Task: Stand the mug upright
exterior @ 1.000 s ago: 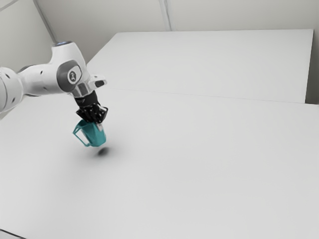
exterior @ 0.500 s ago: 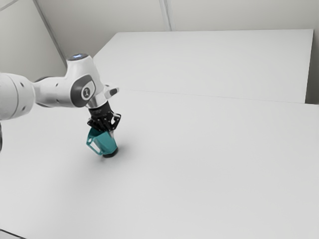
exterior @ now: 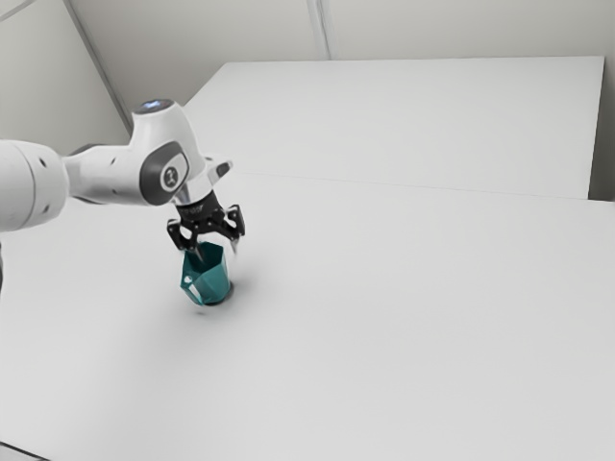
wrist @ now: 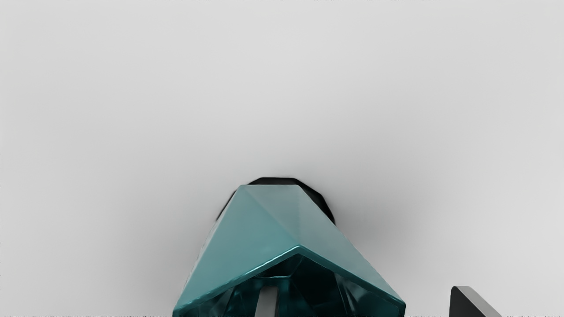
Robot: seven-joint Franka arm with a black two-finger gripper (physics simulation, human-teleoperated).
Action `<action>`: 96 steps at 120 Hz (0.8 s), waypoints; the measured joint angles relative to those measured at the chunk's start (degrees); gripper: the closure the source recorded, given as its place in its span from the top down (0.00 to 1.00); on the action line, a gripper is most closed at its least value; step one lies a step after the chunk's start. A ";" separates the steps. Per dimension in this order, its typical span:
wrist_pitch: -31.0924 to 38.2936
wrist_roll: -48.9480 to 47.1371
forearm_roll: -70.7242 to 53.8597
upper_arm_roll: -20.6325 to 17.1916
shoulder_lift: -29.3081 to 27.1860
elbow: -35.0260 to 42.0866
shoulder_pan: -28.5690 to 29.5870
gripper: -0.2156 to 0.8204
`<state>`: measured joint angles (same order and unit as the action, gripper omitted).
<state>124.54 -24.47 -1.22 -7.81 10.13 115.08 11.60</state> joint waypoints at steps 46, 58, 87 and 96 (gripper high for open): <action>-3.86 -0.89 -0.26 0.07 -7.59 -1.23 -2.45 0.76; -6.68 -0.05 -1.44 0.07 -8.44 -3.20 -2.91 0.77; -14.55 3.25 -5.20 0.00 -10.66 -9.12 -3.79 0.79; -16.85 4.32 -5.87 -0.01 -10.76 -11.15 -4.11 0.79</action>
<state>107.70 -20.15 -7.10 -7.82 -0.64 103.93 7.49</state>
